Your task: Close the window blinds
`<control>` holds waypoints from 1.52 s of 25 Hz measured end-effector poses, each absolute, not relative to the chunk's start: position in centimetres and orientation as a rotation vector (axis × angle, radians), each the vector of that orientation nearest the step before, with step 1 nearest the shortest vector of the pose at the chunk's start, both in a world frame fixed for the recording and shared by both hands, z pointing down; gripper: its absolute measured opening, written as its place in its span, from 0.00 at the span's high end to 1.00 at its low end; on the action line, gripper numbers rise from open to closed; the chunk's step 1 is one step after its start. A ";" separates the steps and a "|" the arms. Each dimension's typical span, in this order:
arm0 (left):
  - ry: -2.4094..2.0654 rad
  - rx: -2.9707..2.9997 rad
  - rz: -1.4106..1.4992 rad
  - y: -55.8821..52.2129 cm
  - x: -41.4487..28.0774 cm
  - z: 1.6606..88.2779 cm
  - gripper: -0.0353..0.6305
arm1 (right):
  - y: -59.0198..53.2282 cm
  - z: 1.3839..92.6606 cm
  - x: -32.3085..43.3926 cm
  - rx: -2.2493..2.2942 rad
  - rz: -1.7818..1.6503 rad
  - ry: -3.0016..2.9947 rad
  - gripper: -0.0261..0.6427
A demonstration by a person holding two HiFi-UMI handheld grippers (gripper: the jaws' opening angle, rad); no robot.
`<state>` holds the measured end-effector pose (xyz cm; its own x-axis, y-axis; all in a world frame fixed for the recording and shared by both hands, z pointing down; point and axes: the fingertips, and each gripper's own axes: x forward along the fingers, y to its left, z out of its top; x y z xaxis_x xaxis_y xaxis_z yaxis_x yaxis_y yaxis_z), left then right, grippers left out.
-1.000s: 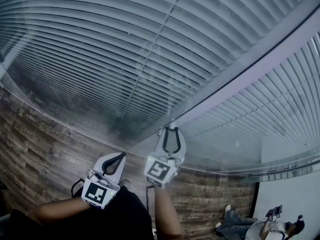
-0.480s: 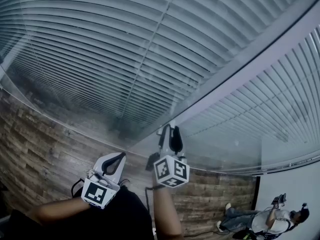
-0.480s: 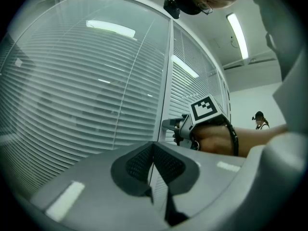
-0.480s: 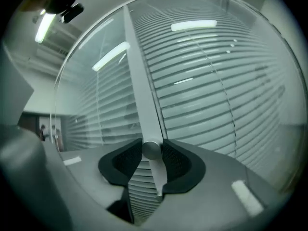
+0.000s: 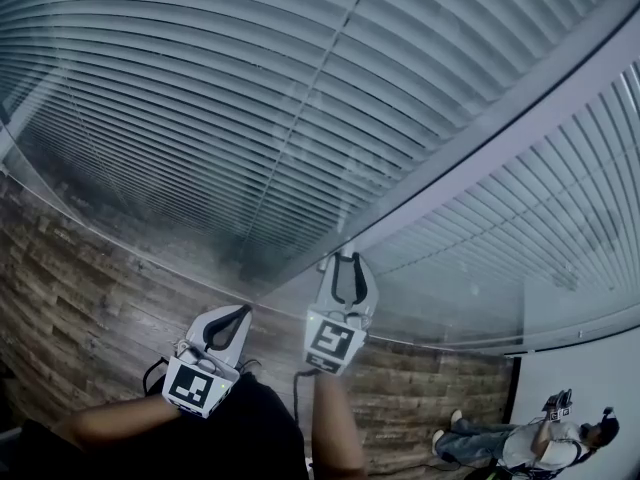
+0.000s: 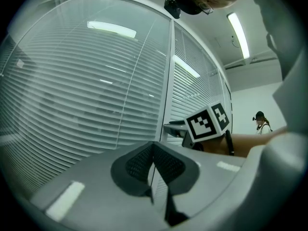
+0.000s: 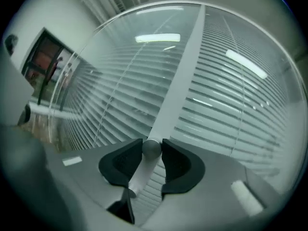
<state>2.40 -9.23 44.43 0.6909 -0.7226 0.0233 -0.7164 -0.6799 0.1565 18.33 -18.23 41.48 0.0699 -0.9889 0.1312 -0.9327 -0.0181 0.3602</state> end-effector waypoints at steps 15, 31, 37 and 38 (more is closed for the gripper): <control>-1.173 2.742 -0.079 -8.9 2.5 44.0 0.94 | -11.8 40.7 16.6 2.180 -0.021 -2.206 0.92; -1.107 2.810 -0.061 -8.2 5.3 43.8 0.94 | -6.5 41.8 15.7 2.160 -0.007 -2.169 0.96; -1.113 2.806 -0.051 -8.1 5.7 43.6 0.94 | -6.4 41.3 16.0 2.156 -0.022 -2.176 0.96; -1.112 2.807 -0.056 -8.1 5.8 43.5 0.94 | -6.4 41.2 16.0 2.156 -0.026 -2.177 0.96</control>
<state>5.78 -8.08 43.54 0.7291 -0.6844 0.0105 -0.6798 -0.7223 0.1270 16.04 -6.38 41.18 -0.0082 -0.9990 0.0431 -0.9977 0.0110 0.0665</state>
